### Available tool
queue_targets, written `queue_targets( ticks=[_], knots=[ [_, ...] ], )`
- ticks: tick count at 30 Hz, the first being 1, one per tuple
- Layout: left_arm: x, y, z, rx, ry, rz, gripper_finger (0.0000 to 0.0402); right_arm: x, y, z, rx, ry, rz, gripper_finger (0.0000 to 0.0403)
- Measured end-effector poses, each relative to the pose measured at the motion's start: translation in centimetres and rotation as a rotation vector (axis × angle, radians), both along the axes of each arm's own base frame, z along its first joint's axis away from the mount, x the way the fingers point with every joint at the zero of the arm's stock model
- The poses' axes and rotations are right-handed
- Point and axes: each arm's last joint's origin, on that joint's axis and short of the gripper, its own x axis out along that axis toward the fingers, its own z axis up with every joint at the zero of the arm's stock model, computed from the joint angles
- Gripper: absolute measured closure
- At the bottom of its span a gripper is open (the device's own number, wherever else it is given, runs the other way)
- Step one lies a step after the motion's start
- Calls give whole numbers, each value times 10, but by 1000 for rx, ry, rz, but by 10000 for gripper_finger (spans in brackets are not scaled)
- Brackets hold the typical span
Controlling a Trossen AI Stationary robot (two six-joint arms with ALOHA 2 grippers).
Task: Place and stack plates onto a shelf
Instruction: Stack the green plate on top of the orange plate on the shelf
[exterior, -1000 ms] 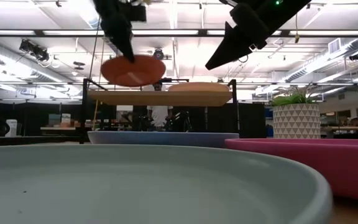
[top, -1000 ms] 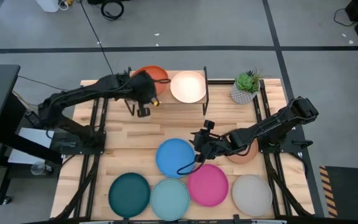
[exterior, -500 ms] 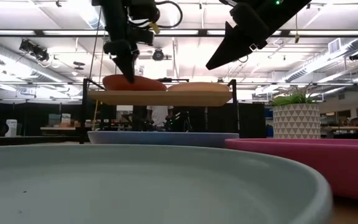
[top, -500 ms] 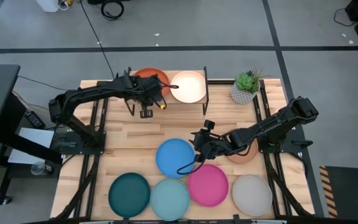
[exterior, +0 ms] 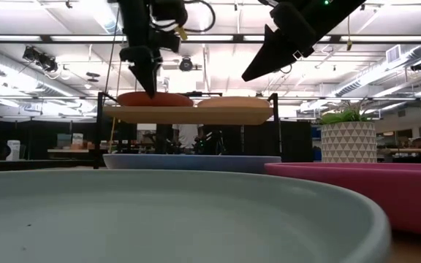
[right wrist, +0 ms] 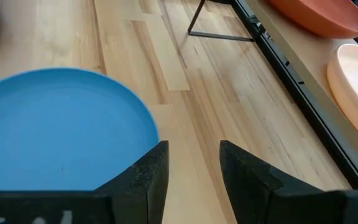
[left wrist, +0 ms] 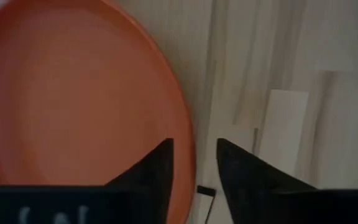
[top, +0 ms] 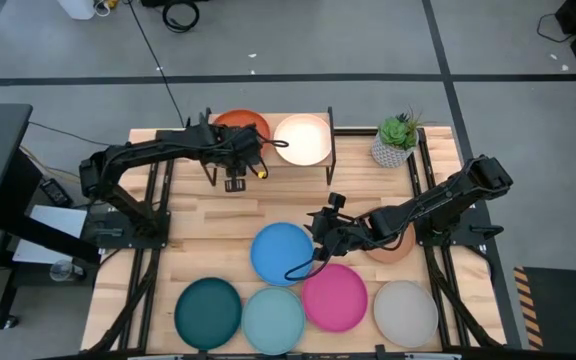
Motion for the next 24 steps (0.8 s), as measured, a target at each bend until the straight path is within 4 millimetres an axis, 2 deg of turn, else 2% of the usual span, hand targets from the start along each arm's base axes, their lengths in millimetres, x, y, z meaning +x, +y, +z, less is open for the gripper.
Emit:
queue_targets(
  ticks=[3,6,8,10,13,19,24],
  knots=[
    [3,-12,19,49,-23,-5,245,0,0,0,2,-1,-2,254],
    [1,-39,41,66,-42,-87,237,0,0,0,2,-2,-2,254],
    [-3,-63,45,34,-35,-176,235,0,-1,0,2,-2,-3,254],
    [-5,-88,41,-48,-26,-262,235,0,-1,0,2,-1,-4,254],
    [-9,-128,19,-193,25,-349,235,0,-1,0,2,-1,-4,254],
    [-26,-201,-50,-367,66,-454,235,0,-1,0,2,-1,-3,254],
    [-41,-239,-83,-536,5,-425,235,0,-1,0,2,-2,-3,254]
  ],
)
